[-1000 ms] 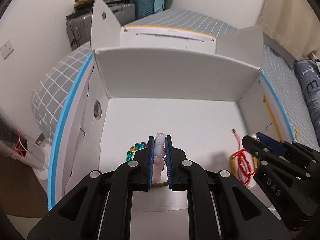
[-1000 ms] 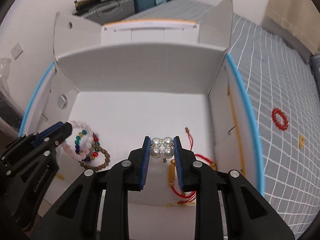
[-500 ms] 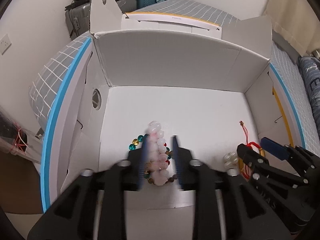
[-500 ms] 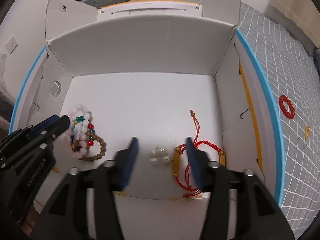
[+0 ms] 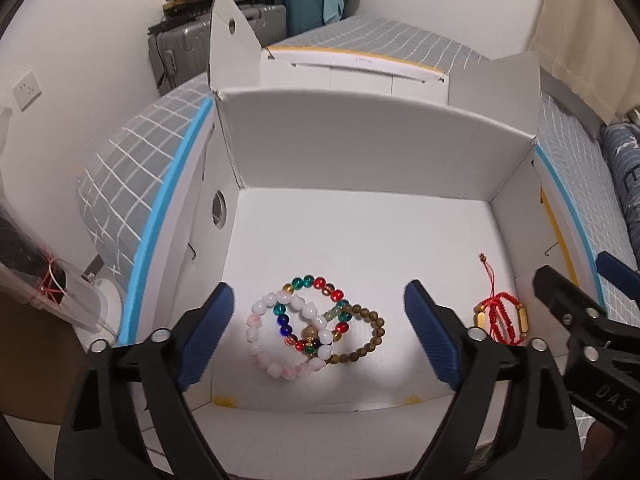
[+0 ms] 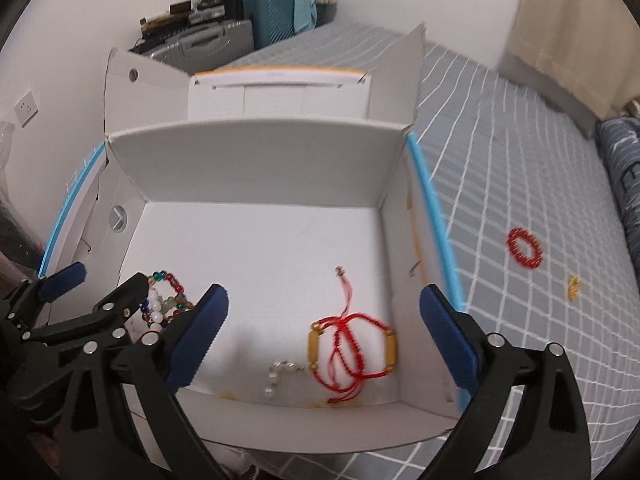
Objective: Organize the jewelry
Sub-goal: 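Move both tools back over the bed toward the red and amber bracelets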
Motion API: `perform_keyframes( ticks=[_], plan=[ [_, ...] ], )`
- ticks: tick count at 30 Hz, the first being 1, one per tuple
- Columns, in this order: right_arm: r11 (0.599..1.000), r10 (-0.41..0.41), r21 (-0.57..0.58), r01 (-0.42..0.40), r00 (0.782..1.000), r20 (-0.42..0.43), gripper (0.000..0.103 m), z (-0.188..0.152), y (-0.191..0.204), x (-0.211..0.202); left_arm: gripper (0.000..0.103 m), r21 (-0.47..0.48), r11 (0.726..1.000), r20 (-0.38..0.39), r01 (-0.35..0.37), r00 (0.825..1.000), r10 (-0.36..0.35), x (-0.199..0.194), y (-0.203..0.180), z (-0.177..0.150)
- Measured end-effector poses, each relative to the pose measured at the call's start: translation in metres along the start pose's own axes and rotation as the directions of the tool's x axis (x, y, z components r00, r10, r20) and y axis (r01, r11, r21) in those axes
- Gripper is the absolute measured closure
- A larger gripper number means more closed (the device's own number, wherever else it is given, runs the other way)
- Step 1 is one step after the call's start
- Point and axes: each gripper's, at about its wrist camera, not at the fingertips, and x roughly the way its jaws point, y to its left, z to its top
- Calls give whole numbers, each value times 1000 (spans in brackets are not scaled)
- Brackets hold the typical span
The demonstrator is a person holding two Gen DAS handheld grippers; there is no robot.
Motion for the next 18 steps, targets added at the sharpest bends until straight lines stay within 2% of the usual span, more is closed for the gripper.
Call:
perform_keyframes(
  ticks=[4, 10, 15, 18],
  plan=[
    [999, -31, 20, 30, 998, 47, 8, 3, -21, -15, 6, 12, 1000, 51, 1, 999, -2, -15, -10, 5],
    [995, -79, 65, 74, 994, 74, 8, 4, -57, -28, 6, 58, 998, 100, 31, 994, -37, -32, -44, 19],
    [986, -137, 110, 127, 986, 93, 8, 3, -98, -38, 6, 119, 990, 122, 78, 988, -93, -41, -84, 26],
    [971, -191, 167, 171, 975, 110, 8, -2, -134, -41, 6, 170, 983, 139, 66, 986, -90, -44, -113, 28]
  ],
)
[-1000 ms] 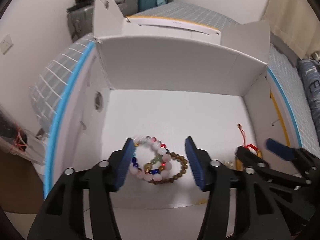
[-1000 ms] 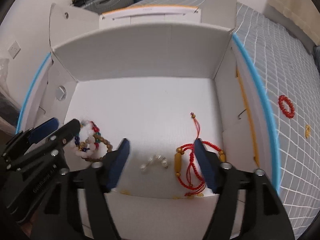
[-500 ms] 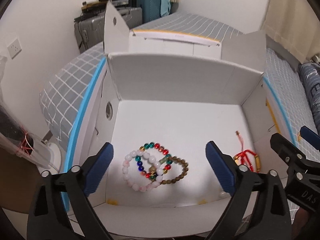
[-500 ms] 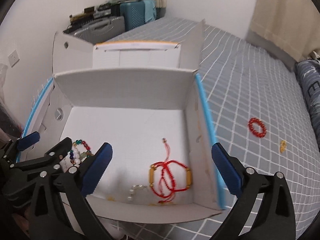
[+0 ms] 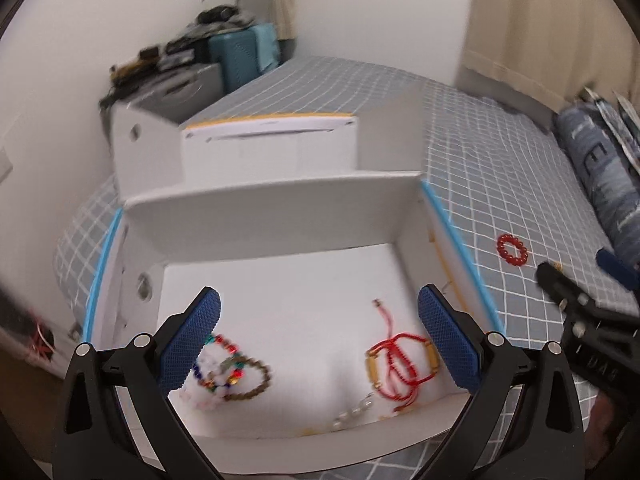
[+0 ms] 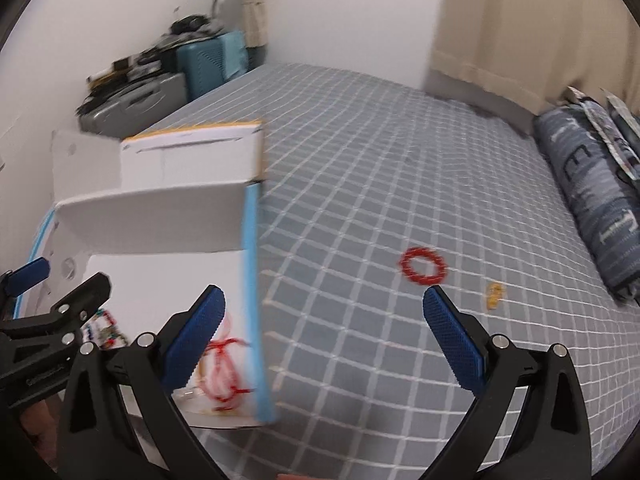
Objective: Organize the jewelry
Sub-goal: 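Move both tools back over the bed toward the red and amber bracelets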
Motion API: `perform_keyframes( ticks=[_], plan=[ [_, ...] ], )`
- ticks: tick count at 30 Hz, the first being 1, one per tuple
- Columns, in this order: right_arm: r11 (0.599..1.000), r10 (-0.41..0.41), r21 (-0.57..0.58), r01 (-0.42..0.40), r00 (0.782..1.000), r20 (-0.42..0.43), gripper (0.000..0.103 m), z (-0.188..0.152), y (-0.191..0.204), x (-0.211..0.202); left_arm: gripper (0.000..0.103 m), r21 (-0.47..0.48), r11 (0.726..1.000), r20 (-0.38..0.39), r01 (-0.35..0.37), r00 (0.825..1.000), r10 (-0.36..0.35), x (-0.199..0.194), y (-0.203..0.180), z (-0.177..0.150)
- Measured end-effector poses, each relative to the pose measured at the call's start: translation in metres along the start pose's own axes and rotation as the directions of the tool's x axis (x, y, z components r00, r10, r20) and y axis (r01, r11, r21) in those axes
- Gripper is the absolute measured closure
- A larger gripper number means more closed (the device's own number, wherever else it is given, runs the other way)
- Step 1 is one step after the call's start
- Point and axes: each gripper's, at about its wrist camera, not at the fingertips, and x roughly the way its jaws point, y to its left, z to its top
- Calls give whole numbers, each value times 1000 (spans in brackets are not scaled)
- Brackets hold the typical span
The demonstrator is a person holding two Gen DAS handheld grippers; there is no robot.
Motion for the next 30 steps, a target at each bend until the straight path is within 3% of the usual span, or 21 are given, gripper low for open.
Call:
perform_keyframes(
  ticks=[10, 18, 23, 30],
  plan=[
    [985, -98, 143, 98, 995, -10, 8, -4, -118, 21, 6, 86, 989, 8, 121, 993, -122, 9, -104, 15],
    [968, -155, 189, 163, 986, -55, 8, -16, -189, 52, 6, 113, 977, -13, 182, 983, -182, 37, -178, 25],
    [967, -160, 187, 172, 984, -74, 8, -26, -218, 80, 6, 141, 964, -44, 226, 974, -222, 70, -222, 20],
    [963, -174, 186, 193, 979, -110, 8, -36, -245, 131, 6, 88, 971, -83, 223, 973, -216, 149, -258, 25]
  ],
)
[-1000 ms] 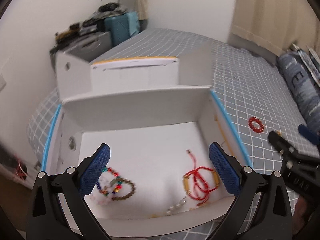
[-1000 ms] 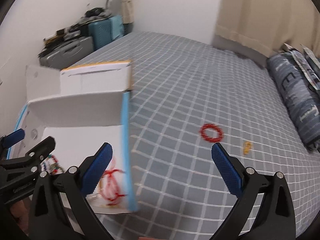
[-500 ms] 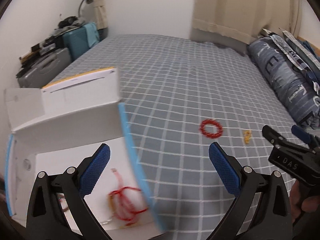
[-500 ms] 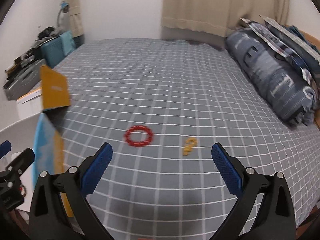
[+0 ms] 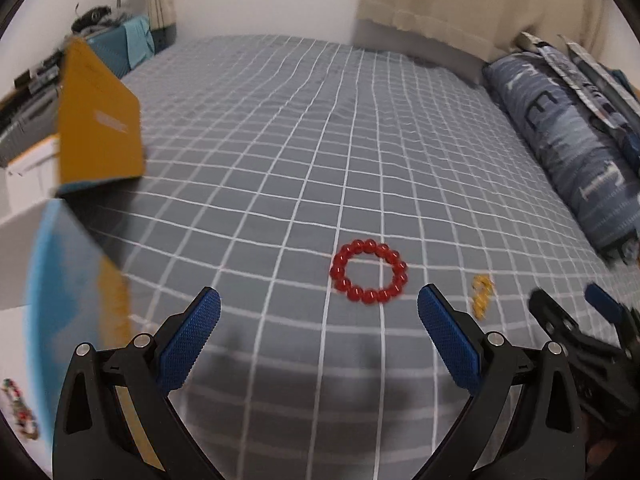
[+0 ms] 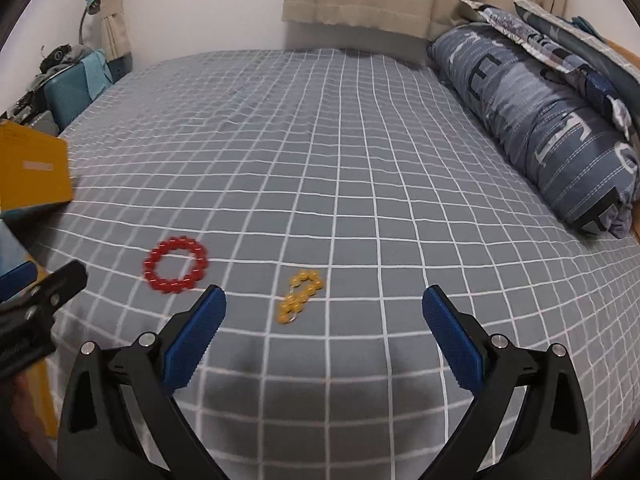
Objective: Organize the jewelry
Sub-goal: 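Move both tools back over the bed toward the red and amber bracelets, then grasp the red bead bracelet with the left tool while the right tool grasps the amber bead bracelet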
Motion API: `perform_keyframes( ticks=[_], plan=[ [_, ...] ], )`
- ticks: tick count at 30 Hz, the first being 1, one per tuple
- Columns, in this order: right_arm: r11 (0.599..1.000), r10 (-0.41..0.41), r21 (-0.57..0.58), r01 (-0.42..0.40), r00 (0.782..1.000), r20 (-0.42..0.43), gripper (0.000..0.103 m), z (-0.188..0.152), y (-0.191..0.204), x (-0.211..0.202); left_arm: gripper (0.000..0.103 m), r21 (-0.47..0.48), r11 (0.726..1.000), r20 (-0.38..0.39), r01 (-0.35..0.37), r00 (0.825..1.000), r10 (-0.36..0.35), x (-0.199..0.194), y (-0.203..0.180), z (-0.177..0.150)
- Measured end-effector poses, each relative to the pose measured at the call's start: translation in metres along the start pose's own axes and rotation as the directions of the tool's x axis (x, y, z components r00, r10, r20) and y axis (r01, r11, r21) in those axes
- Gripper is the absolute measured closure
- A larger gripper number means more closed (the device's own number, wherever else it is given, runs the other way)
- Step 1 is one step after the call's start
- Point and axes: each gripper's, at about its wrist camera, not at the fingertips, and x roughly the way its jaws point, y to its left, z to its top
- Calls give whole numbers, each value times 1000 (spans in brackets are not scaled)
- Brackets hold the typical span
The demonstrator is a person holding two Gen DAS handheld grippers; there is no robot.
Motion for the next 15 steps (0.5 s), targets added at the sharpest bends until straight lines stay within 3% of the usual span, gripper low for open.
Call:
perform_keyframes(
  ticks=[7, 12, 15],
  plan=[
    [1000, 5, -16, -5, 999, -46, 16, -9, 5, 51, 7, -18, 1000, -21, -13, 1000, 13, 64, -1, -2],
    [1000, 9, -28, -11, 998, -64, 23, -20, 13, 77, 7, -26, 999, -43, -26, 999, 25, 94, 2, -8],
    [999, 15, -44, -18, 998, -66, 32, -25, 17, 84, 7, -3, 999, -35, -46, 998, 46, 98, -1, -11]
  ],
)
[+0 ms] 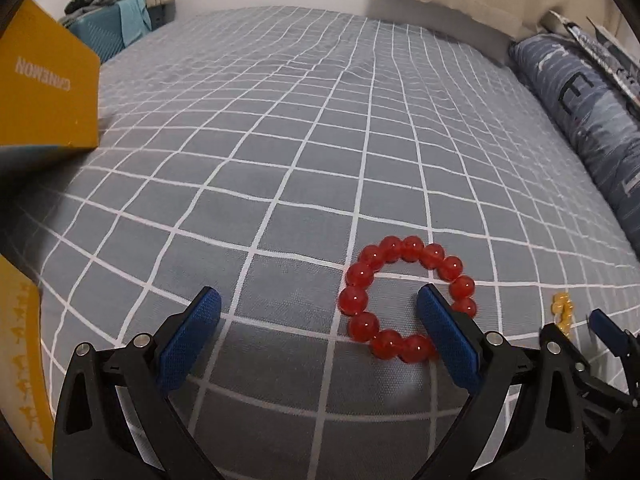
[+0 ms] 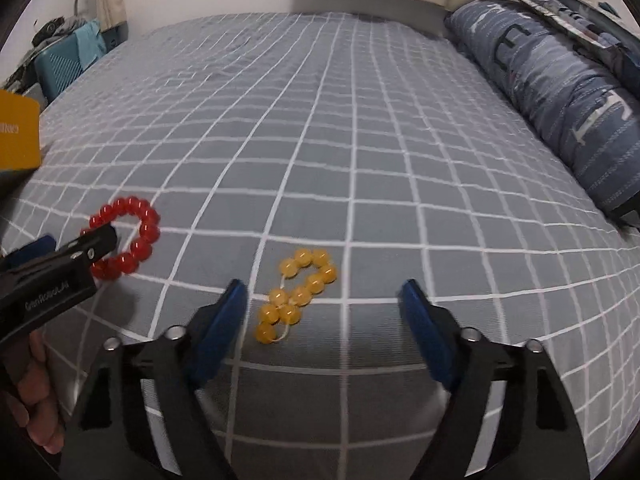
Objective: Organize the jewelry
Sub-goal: 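Grasp the red bead bracelet with the left tool while the right tool grasps the amber bead bracelet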
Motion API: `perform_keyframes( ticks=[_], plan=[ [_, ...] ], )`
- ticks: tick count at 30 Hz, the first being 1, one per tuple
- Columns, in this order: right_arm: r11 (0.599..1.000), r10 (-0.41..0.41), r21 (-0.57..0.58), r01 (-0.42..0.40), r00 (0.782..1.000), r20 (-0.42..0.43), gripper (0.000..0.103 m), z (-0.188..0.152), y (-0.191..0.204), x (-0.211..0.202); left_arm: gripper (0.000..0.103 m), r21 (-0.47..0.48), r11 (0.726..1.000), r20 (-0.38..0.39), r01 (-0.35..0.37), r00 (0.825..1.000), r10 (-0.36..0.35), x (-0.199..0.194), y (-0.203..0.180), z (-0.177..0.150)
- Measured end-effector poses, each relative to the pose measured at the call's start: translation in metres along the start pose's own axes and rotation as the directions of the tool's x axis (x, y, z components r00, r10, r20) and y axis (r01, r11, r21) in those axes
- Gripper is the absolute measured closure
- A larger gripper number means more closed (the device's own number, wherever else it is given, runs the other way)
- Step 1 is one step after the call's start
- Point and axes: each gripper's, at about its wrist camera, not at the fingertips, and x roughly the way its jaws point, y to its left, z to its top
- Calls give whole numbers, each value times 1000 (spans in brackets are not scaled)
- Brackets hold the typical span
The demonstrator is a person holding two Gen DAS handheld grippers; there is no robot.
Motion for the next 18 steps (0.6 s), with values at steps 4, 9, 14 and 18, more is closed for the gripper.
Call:
perform_keyframes(
  ticks=[4, 9, 14, 18],
  plan=[
    [1000, 16, -9, -15, 1000, 24, 44, -2, 5, -1, 8, 7, 1000, -3, -3, 1000, 3, 5, -2, -1],
    [998, 30, -52, -28, 999, 44, 64, -5, 14, 0, 29, 16, 1000, 9, 2, 1000, -2, 3, -6, -1],
    [997, 40, -65, -36, 998, 58, 80, -7, 17, -1, 75, 58, 998, 33, 17, 999, -19, -2, -13, -3],
    [997, 38, -67, -34, 997, 70, 86, -8, 18, -2, 86, 71, 997, 47, 17, 999, -20, -4, -14, -4]
  ],
)
